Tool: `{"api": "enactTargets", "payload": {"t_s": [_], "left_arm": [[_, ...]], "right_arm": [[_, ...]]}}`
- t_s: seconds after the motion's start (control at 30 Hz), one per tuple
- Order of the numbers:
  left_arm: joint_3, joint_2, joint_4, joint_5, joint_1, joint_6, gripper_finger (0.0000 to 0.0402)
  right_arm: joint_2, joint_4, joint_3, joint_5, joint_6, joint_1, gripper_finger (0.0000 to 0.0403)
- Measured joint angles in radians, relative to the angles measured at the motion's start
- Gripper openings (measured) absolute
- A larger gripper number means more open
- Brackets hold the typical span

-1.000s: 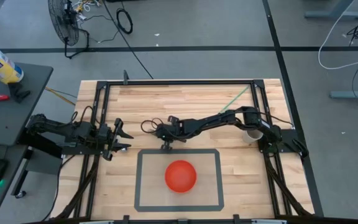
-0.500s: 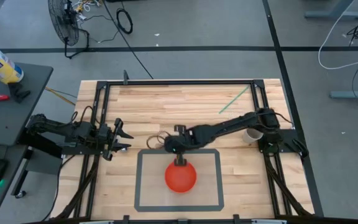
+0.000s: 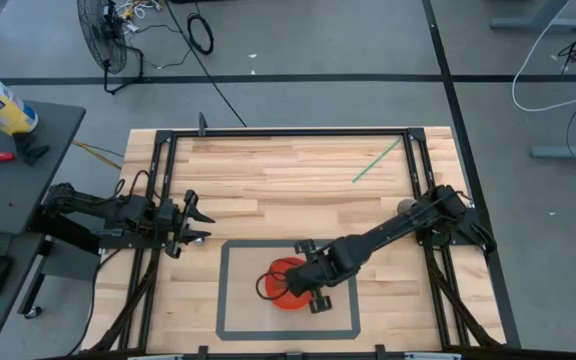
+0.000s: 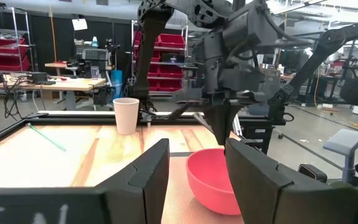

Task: Pick & Place Utensil
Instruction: Put the black fork into the orange bowl

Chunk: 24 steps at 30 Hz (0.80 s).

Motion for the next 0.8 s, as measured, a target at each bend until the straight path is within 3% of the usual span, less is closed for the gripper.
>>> {"api": "enactTargets", "payload": {"t_s": [0.23,0.6,0.8], "left_arm": [[0.0,0.0,0.0,0.0,0.0,0.0,0.0163],[0.0,0.0,-0.002,0.0,0.0,0.0,0.0163],[0.0,0.0,0.0,0.0,0.0,0.0,0.0163]], "right_arm": [[0.008,-0.033,0.04,-0.055,0.041,0.001,0.0006],[0.215,-0.321,0.346,0.006,-0.045,-0.002,0.0006],[0.245,-0.309,0.362,-0.017,-0.083,-0.01,0.0006]]}}
